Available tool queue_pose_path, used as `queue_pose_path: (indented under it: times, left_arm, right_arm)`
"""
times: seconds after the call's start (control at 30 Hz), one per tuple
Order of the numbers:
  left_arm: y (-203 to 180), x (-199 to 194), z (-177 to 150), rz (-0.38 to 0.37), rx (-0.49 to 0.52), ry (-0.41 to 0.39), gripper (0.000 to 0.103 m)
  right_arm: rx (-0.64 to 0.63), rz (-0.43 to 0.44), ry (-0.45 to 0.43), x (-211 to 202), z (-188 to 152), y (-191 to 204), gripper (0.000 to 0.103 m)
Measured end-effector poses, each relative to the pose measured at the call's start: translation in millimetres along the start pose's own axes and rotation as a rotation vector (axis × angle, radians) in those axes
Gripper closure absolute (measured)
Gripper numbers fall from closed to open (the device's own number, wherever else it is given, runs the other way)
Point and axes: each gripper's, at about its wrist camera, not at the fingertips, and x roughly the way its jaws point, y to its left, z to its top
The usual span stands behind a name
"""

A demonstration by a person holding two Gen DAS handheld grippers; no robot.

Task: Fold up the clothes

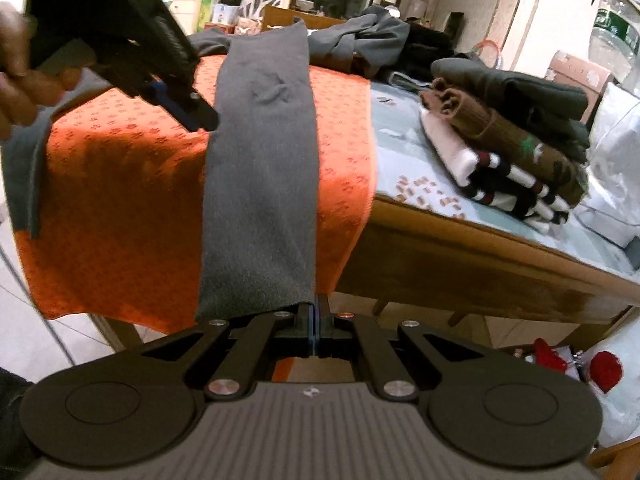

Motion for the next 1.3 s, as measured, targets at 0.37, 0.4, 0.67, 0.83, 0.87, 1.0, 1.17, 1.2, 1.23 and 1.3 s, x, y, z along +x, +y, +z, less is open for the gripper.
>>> queue_pose_path:
  times: [0.37, 0.4, 0.67, 0.83, 0.87, 1.0, 1.17, 1.2, 1.23, 1.3]
  left_arm:
    - [-2.8, 4.5, -0.2, 0.039, 0.055, -0.004, 0.085]
    - [-3.2, 4.2, -0.3, 0.04, 0.058, -0.003, 0.085]
    - [-0.2, 5.1, 2.4, 0.03, 0.036, 0.011, 0.086]
    - [-0.4, 4.4, 1.2, 0.032, 0.036, 0.007, 0.086]
    - [-0.5, 4.3, 1.1, 0.032, 0.037, 0.006, 0.086]
    - [3.5, 3.8, 2.0, 0.025, 0.004, 0.016, 0.087]
    - [7.4, 1.8, 4.6, 0.018, -0.016, 0.035, 0.088]
    - [10.1, -0.8, 5.4, 0.013, -0.027, 0.016, 0.088]
    - [12.9, -4.5, 6.2, 0.006, -0.036, -0.014, 0.088]
    - [16.3, -6.6, 11.8, 0.007, -0.026, -0.054, 0.088]
  right_arm:
    - [0.173, 0.117, -0.037, 6.1, 25.6, -26.8, 0.079]
    - [0.189, 0.123, -0.054, 10.7, 32.8, -31.0, 0.077]
    - [0.277, 0.187, -0.106, 57.5, 87.0, -59.2, 0.068]
    - [0.252, 0.193, -0.066, 95.6, 105.2, -54.8, 0.068]
    - [0.239, 0.194, -0.051, 102.5, 107.4, -52.6, 0.07]
    - [0.136, 0.105, -0.033, 110.0, 109.8, -42.6, 0.101]
    - [0.126, 0.063, -0.025, 110.2, 120.1, -49.3, 0.102]
    - [0.119, 0.079, -0.048, 108.7, 125.9, -46.4, 0.101]
    - [0.11, 0.103, -0.068, 108.5, 132.2, -42.7, 0.1]
    - [0.081, 0.167, -0.092, 113.4, 140.7, -33.1, 0.1]
